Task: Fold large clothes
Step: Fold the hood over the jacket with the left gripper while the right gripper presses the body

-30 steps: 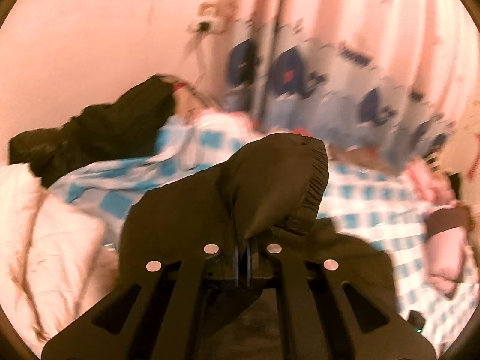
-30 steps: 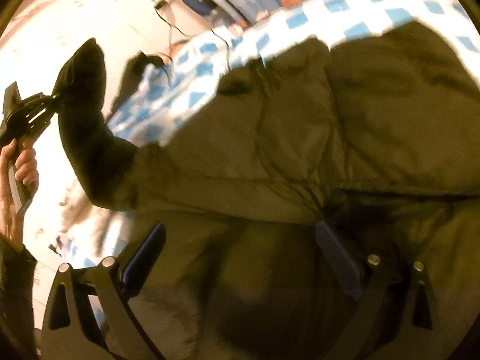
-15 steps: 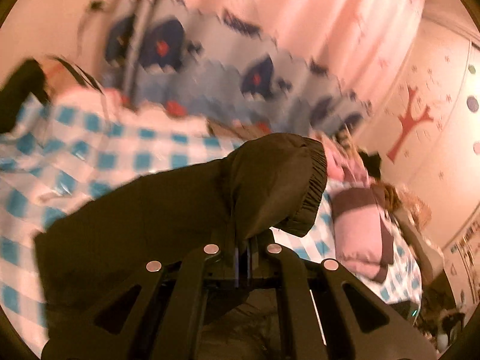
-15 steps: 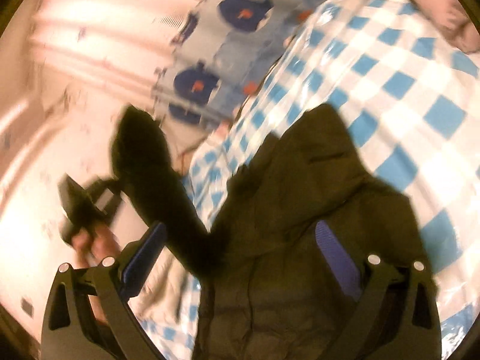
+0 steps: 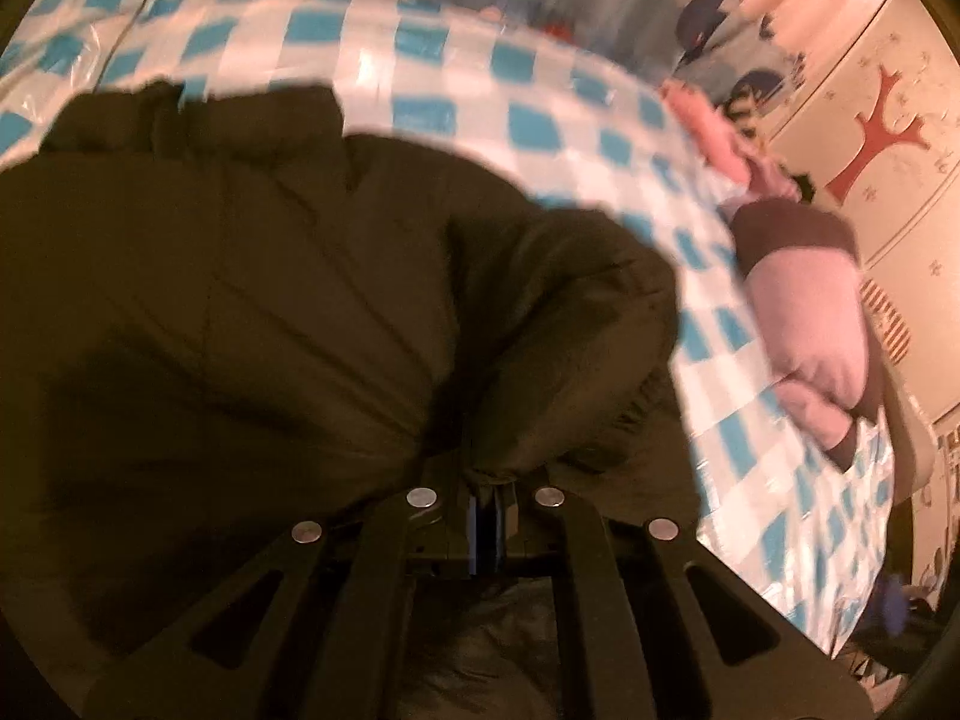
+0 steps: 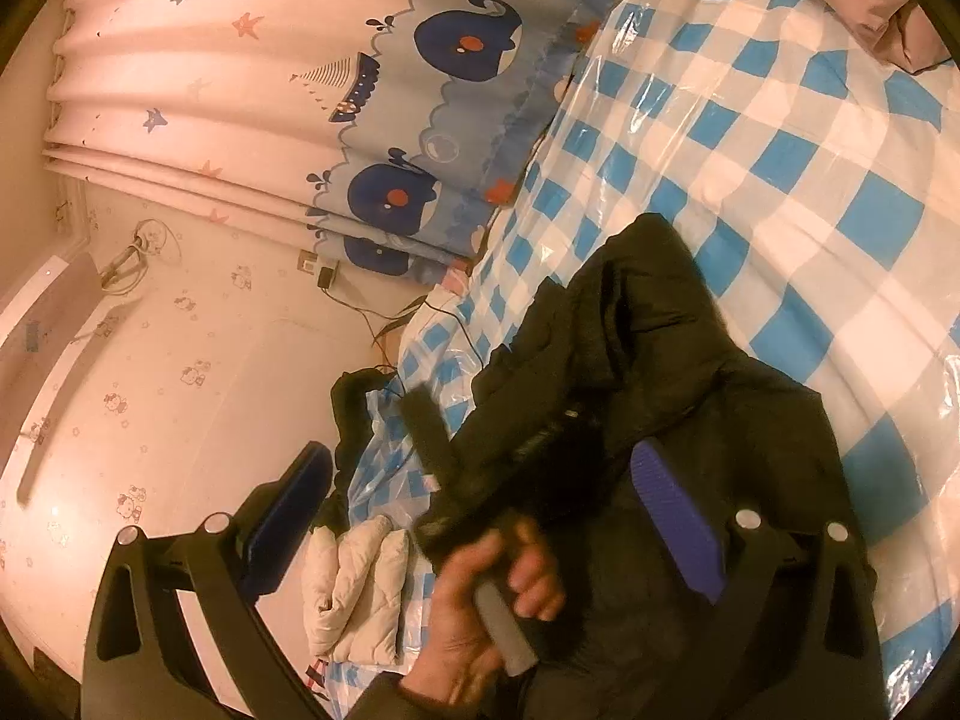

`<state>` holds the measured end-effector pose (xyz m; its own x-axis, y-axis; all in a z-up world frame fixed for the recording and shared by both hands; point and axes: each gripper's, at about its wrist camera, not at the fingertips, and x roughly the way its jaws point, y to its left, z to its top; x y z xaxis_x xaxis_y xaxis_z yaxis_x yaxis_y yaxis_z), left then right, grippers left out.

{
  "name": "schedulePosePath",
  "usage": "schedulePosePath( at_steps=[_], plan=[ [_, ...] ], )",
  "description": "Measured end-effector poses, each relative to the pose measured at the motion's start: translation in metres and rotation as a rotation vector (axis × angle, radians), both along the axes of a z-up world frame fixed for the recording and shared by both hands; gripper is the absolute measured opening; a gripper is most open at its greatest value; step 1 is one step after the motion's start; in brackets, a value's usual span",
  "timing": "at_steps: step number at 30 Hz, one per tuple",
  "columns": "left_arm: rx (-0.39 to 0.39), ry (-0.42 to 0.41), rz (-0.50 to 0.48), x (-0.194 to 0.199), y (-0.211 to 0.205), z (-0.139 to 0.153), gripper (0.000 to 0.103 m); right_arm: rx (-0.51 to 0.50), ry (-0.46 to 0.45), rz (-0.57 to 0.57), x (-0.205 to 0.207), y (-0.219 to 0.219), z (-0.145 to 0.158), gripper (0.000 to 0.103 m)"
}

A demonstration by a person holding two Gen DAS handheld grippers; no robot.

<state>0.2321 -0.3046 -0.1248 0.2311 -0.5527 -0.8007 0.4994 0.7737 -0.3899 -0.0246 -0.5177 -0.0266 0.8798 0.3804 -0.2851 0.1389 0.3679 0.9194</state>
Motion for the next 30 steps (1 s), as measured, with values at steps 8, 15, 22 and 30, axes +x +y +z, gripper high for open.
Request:
schedulePosePath(
  at_steps=[8,15,22,30],
  plan=[
    [0.158,-0.082,-0.109,-0.023,0.017,0.036,0.058,-0.02,0.069,0.05,0.027,0.008,-0.019,0.096],
    [0.138,-0.248,-0.02,-0.027,0.137,0.102,0.083,-0.131,0.147,0.131,0.096,0.017,-0.044,0.096],
    [0.166,-0.213,0.182,0.02,0.235,0.079,0.083,-0.229,0.234,0.147,0.164,0.024,-0.071,0.096],
    [0.208,-0.197,0.232,0.031,0.252,0.04,0.083,-0.967,0.361,0.039,0.18,0.049,-0.003,0.096]
  ],
)
